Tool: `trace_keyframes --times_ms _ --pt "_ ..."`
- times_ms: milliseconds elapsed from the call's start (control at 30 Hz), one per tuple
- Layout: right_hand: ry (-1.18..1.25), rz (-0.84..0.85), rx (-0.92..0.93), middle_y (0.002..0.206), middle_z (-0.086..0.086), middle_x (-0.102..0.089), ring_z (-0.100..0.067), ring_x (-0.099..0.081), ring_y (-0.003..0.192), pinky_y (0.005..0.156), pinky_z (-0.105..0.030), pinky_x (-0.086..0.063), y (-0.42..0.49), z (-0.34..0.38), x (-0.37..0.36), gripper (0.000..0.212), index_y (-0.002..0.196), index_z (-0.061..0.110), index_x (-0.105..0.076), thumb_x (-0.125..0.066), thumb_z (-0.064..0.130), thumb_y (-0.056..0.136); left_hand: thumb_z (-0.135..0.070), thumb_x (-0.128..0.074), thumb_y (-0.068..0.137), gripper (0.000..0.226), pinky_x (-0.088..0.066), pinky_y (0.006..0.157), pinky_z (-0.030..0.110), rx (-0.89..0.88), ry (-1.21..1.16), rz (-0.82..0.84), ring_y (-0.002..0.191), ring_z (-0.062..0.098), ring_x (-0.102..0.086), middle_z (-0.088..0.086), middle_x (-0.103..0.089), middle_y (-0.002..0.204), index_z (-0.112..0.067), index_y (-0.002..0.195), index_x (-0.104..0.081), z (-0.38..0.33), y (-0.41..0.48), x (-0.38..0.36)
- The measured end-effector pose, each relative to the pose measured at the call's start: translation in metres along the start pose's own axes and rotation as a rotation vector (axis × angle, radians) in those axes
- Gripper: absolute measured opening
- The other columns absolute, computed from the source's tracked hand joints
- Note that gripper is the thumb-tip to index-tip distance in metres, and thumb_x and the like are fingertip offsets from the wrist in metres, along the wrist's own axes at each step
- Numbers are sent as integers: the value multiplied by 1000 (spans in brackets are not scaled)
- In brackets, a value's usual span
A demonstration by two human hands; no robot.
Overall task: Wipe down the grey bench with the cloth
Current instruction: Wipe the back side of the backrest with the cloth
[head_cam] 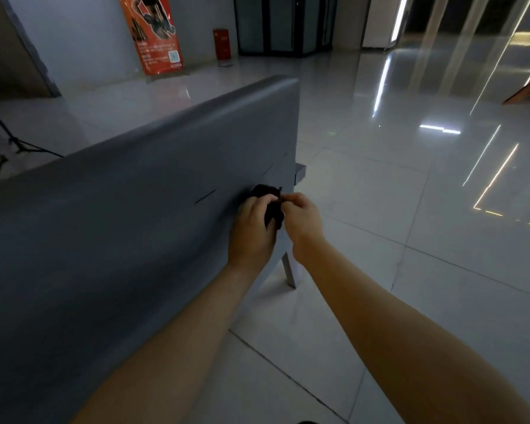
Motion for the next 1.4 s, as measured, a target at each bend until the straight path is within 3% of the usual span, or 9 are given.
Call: trace_keyframes --times_ms 67,267,467,633,833,967,1100,1300,1400 --pt "-25 -6 37 88 1 -68 -10 -65 79 58 -16 -52 19 12 -3 24 109 14 -70 -50 6 99 -12 -57 99 37 -52 99 44 -61 93 -22 127 25 -48 7 -53 135 -14 136 -56 2 19 -4" --pt "-100 -36 172 127 3 -64 -16 -61 114 101 -41 -52 92 22 10 33 133 22 -60 -48 27 102 -10 -51 98 48 -44 108 48 -118 279 -186 134 38 -41 17 -42 144 -12 146 -48 11 45 -38" --pt "-50 152 283 164 6 -29 -14 -32 147 121 -40 -31 170 36 17 55 159 27 -27 -39 43 107 -16 -63 97 59 -45 105 49 -146 548 -441 126 35 -41 15 -43 139 -17 153 -43 17 90 -73" --pt "-83 469 305 146 11 -52 -11 -48 134 118 -41 -33 219 42 -20 55 148 37 -42 -31 65 102 -3 -59 96 43 -42 105 40 -213 639 -582 113 30 -47 13 -63 119 -15 138 -62 14 125 -94" --pt "20 626 301 111 19 -65 13 -58 99 88 -15 -43 245 28 -24 34 126 30 -57 -39 51 107 -4 -65 94 28 -52 93 39 -184 833 -514 101 28 -57 7 -69 105 -13 120 -72 31 122 -121" --pt "-33 722 363 126 13 -62 16 -55 101 78 6 -35 246 28 -22 41 143 30 -48 -35 48 108 -5 -67 91 22 -53 84 40 -101 874 -507 93 24 -52 8 -65 96 -11 112 -72 10 131 -123" --pt "25 798 324 144 7 -57 -8 -52 132 116 -38 -40 238 28 -20 63 153 33 -38 -41 64 98 -15 -67 94 45 -52 90 32 72 797 -550 108 23 -57 8 -59 118 -16 138 -57 -15 139 -104" --pt "-21 857 376 136 7 -62 -8 -57 124 109 -38 -46 238 35 -10 47 153 34 -36 -34 48 108 -12 -66 92 36 -57 84 37 249 685 -599 106 24 -63 8 -63 120 -11 128 -62 -16 140 -113" --pt "-49 873 362 143 5 -58 -13 -55 130 111 -43 -45 237 30 -12 64 155 38 -31 -32 67 98 -11 -62 93 30 -57 81 42 344 627 -580 102 25 -64 8 -65 118 -10 123 -64 -6 136 -119"
Point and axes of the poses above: each hand's wrist, its own y-axis towards the middle knuckle, its own x-axis out of the back of the hand, z = x × y, the point moved 7 cm from there along y, towards the middle knuckle
